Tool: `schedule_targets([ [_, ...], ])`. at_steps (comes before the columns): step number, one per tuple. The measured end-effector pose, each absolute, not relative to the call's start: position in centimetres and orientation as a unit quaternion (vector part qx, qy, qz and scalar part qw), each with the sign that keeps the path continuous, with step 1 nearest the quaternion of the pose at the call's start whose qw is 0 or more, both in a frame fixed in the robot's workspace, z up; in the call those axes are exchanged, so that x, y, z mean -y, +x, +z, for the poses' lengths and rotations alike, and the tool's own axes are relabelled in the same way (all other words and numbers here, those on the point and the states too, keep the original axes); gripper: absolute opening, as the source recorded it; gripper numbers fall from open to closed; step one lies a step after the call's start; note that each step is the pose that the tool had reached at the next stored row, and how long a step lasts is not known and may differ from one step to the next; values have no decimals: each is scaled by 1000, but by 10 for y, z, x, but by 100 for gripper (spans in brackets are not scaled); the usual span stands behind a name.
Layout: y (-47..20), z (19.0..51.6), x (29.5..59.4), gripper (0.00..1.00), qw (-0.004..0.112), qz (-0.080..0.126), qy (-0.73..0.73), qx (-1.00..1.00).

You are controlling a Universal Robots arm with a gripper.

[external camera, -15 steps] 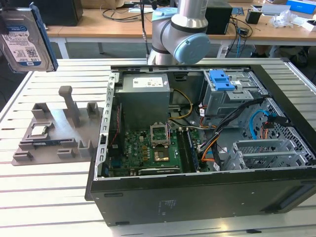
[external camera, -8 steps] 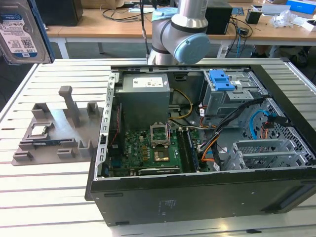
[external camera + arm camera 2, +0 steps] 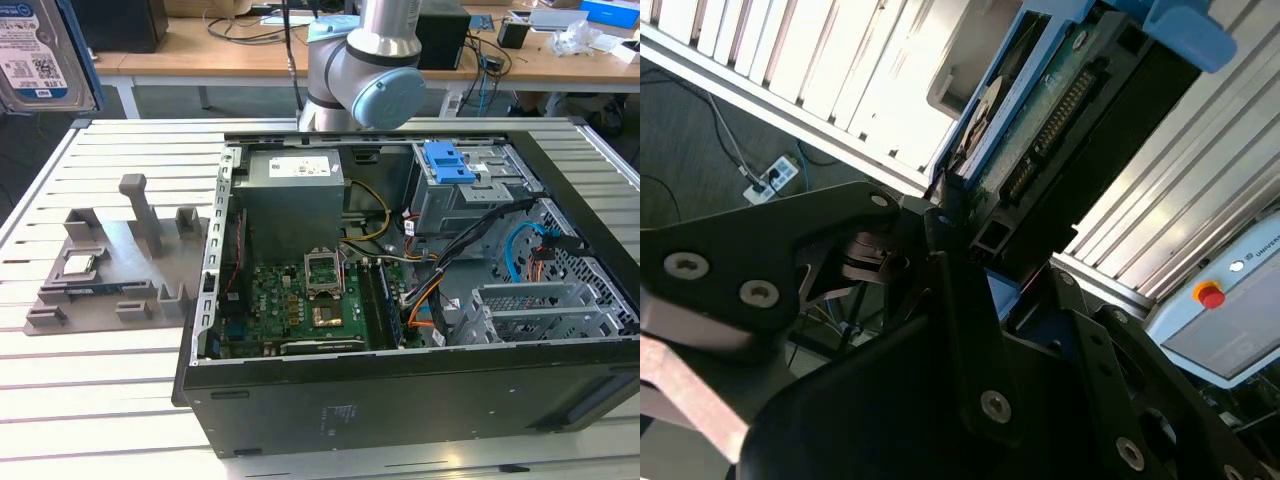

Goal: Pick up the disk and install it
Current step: 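Pick up the disk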

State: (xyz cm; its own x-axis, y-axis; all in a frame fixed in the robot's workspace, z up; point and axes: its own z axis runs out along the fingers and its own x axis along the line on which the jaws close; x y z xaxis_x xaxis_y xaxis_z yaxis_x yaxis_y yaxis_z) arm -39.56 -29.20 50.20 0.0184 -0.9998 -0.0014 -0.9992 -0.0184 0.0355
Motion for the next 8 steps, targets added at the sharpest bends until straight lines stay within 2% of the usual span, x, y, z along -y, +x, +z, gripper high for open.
schedule_targets([
  [8,-396,523,292,36,12,-13,713,700],
])
